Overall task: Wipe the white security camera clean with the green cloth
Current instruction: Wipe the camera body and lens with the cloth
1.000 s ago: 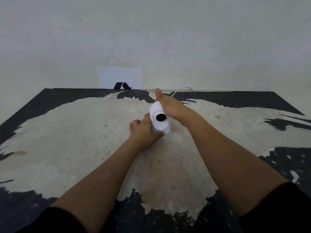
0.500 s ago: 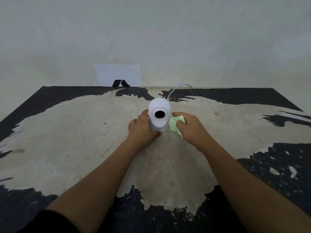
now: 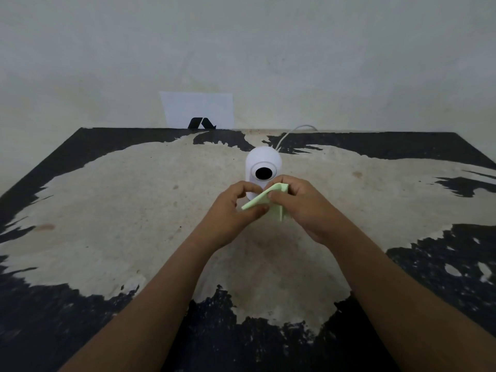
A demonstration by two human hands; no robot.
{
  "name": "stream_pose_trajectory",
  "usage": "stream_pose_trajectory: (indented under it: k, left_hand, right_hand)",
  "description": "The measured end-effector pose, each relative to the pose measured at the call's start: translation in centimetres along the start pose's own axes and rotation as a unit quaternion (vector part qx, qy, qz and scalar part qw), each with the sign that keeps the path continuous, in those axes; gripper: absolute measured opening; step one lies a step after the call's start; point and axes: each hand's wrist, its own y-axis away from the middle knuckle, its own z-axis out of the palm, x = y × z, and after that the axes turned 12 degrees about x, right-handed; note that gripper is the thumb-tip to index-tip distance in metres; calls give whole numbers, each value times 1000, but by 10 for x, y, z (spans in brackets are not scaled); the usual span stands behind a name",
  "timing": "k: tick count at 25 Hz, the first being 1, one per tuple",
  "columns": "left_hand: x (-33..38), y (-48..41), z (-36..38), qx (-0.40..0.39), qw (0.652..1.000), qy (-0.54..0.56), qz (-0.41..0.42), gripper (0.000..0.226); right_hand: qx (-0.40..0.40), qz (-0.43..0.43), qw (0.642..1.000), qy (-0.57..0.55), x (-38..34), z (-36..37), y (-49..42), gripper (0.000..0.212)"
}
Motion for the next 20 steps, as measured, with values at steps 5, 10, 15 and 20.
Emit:
stream_pose_trajectory:
  k: [5,10,15,20]
  left_hand:
    - [-12,-18,2,90,995,-33,-11,7]
    - [-17,-35,11,136,989,-58,-28,13]
    - [-20,-43,12,170,984,-51,-31,8]
    - [-25,-44,13,183,981,-72,-6,16]
  right_hand:
    - [155,-14,987,-28,-3,-9,-28,8]
    - [153,-15,988,25,-2,-8,-63,23]
    - [132,2,991,3,-5,-8,-78,8]
    - [104,22,994,-36,1,-10,-79,9]
